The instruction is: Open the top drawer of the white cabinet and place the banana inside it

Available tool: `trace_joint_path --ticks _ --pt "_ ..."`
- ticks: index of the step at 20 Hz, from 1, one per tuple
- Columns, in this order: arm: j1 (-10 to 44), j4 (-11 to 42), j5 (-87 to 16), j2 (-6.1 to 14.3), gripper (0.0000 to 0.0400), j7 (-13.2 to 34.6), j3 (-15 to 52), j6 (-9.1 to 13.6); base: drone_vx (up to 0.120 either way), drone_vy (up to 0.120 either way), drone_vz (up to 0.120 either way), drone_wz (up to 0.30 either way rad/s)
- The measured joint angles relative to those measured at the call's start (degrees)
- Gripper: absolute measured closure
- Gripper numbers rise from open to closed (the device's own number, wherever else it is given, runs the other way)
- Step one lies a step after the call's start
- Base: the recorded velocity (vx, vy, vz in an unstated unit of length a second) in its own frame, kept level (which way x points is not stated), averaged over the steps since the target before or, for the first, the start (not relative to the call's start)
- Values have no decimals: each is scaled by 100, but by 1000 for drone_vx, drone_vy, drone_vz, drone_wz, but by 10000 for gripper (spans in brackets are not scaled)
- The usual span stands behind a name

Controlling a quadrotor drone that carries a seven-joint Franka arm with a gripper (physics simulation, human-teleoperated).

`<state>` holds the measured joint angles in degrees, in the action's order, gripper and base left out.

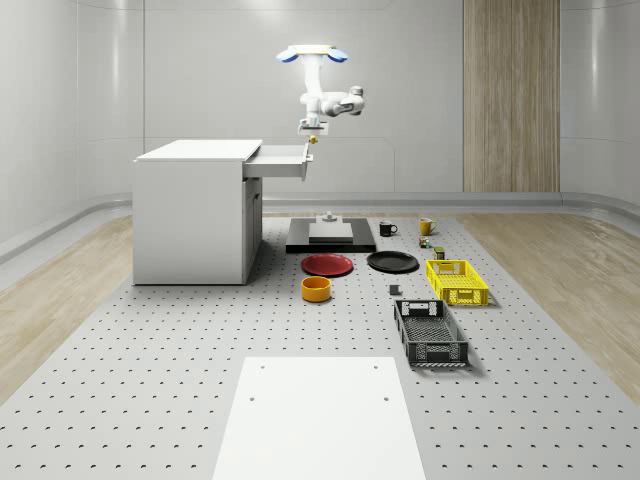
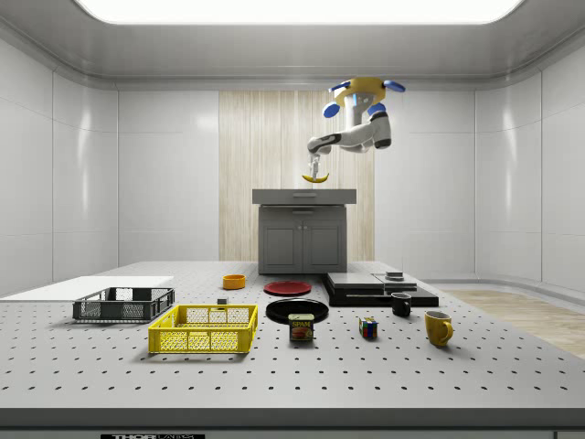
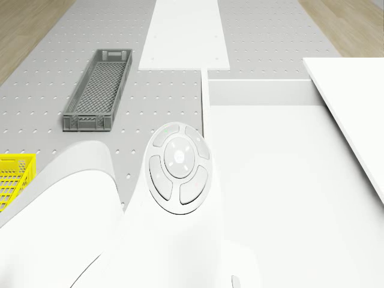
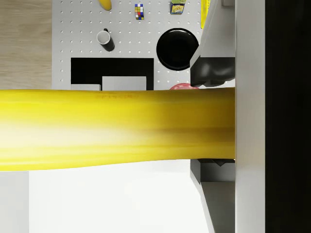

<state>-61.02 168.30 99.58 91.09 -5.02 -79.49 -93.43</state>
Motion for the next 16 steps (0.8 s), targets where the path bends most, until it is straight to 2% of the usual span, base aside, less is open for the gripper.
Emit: trace_joint_path --ticks 11,16 --pt "0 0 -1 3 207 0 0 -2 0 -120 0 0" --pt "-1 0 -1 4 207 0 -1 -3 0 -120 -72 0"
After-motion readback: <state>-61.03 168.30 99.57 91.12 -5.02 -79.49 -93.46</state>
